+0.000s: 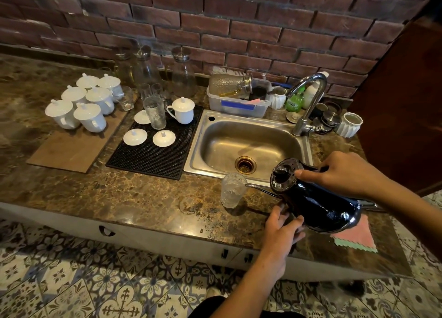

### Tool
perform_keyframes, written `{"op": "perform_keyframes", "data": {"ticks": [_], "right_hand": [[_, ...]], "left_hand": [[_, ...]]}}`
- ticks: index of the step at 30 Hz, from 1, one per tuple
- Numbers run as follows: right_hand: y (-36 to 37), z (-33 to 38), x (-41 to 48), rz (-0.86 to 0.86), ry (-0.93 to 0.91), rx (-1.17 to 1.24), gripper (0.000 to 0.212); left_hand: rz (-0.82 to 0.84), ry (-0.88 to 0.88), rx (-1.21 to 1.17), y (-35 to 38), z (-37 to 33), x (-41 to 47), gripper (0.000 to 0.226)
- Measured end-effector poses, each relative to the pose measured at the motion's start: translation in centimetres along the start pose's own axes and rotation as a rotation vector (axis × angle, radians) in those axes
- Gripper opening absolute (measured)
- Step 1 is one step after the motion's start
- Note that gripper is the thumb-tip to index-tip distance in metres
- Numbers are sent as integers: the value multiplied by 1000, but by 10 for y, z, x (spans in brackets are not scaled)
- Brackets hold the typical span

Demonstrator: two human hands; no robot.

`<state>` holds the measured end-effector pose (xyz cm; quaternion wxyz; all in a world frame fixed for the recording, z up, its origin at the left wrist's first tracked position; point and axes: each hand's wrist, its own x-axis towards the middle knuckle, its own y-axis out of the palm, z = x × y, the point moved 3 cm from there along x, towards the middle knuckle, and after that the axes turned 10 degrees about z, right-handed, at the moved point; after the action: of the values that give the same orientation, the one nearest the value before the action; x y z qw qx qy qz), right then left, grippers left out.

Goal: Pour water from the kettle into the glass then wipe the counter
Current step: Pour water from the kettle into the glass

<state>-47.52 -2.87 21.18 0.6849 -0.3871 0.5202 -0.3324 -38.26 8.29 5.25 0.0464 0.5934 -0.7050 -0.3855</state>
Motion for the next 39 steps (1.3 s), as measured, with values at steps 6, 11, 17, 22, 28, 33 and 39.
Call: {"op": "perform_keyframes", "data": {"ticks": [6, 11, 17, 22, 28, 33, 39], "right_hand": [[-1, 3, 1, 8, 5, -17, 78], [-3, 10, 5, 10, -27, -60, 81], [-8, 21, 11, -1, -34, -129, 75], [-13, 29, 14, -8, -44, -158, 71], [-16, 30, 17, 0, -67, -160, 71], [-16, 29, 19, -8, -72, -170, 74], [-15, 28, 19, -7, -70, -160, 74]], "left_hand": [[-5, -6, -20, 2, -3, -3, 61], [-1, 5, -36, 2, -4, -3, 56], [1, 26, -88, 1, -3, 1, 55], [4, 40, -101, 0, -5, 3, 45], [17, 56, -108, -3, -6, 7, 47], [14, 61, -117, -4, -6, 9, 58], [12, 64, -96, 0, -8, 6, 51]]}}
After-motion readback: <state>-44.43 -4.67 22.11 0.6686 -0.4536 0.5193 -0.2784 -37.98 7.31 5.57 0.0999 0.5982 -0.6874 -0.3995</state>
